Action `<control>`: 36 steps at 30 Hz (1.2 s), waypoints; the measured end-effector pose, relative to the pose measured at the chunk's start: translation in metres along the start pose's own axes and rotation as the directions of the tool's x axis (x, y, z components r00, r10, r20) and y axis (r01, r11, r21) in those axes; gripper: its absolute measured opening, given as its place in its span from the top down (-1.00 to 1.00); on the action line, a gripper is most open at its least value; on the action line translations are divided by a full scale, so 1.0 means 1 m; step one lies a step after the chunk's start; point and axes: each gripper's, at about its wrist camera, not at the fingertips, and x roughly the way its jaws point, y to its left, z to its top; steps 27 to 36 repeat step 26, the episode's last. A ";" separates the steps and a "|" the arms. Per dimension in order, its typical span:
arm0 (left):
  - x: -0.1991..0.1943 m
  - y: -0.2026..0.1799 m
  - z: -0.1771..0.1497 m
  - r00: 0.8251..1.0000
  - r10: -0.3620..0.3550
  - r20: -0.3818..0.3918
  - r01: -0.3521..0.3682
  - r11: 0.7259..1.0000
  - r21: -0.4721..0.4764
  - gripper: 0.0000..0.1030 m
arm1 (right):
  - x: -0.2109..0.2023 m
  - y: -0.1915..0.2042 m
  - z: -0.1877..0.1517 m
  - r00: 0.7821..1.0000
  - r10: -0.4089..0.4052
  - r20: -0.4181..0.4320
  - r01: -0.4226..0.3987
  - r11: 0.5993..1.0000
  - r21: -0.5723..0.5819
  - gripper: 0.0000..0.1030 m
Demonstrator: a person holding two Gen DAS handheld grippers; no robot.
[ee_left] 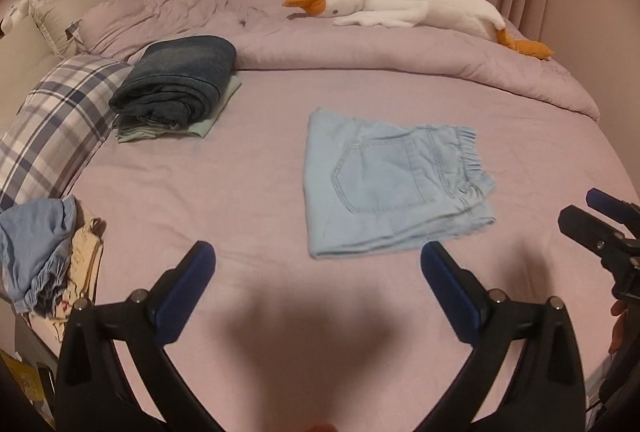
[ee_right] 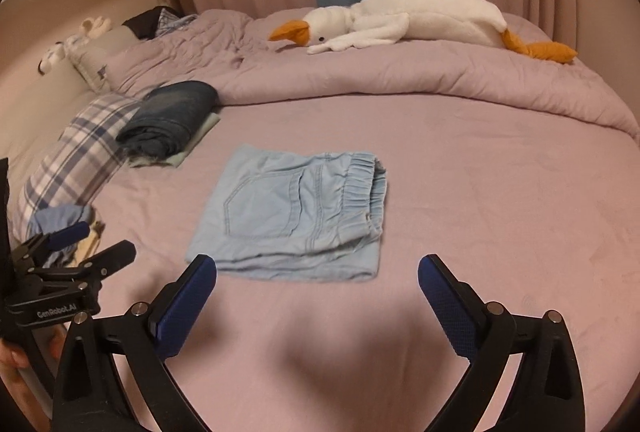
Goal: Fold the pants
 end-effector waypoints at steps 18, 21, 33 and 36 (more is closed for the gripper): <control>-0.033 -0.010 -0.006 0.999 0.023 0.026 -0.023 1.000 0.012 -0.99 | -0.027 0.014 -0.012 1.000 -0.002 0.021 0.002 1.000 -0.014 -0.95; -0.034 -0.011 -0.007 1.000 0.019 0.025 -0.020 1.000 0.015 -0.99 | -0.029 0.014 -0.012 1.000 -0.001 0.018 0.001 1.000 -0.010 -0.95; -0.035 -0.015 -0.008 0.999 0.025 0.021 -0.026 1.000 0.015 -0.99 | -0.029 0.014 -0.012 1.000 -0.002 0.018 0.002 1.000 -0.011 -0.95; -0.035 -0.015 -0.008 0.999 0.025 0.021 -0.026 1.000 0.015 -0.99 | -0.029 0.014 -0.012 1.000 -0.002 0.018 0.002 1.000 -0.011 -0.95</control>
